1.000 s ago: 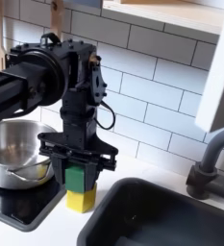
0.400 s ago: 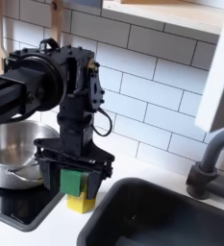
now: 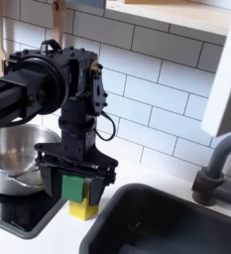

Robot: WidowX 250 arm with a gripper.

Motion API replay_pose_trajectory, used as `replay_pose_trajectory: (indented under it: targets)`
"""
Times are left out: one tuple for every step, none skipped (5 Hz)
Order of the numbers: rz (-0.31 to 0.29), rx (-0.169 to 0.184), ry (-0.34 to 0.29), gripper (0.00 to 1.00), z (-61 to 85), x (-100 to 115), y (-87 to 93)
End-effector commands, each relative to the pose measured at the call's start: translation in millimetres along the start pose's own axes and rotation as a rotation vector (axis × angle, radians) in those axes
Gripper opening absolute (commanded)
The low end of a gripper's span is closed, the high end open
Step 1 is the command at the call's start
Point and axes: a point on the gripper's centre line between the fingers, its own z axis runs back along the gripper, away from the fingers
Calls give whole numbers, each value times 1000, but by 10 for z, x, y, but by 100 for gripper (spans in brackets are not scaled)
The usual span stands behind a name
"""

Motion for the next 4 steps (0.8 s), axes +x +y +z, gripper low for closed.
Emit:
replay_pose_trajectory:
  targets:
    - [1,-11,-35,100,151,31,-32]
    - [14,-30,-46,100,225,17,-33]
    - [20,-53,-48,100,274,-15,-67]
    - [18,-65,-48,100,314,-49,-93]
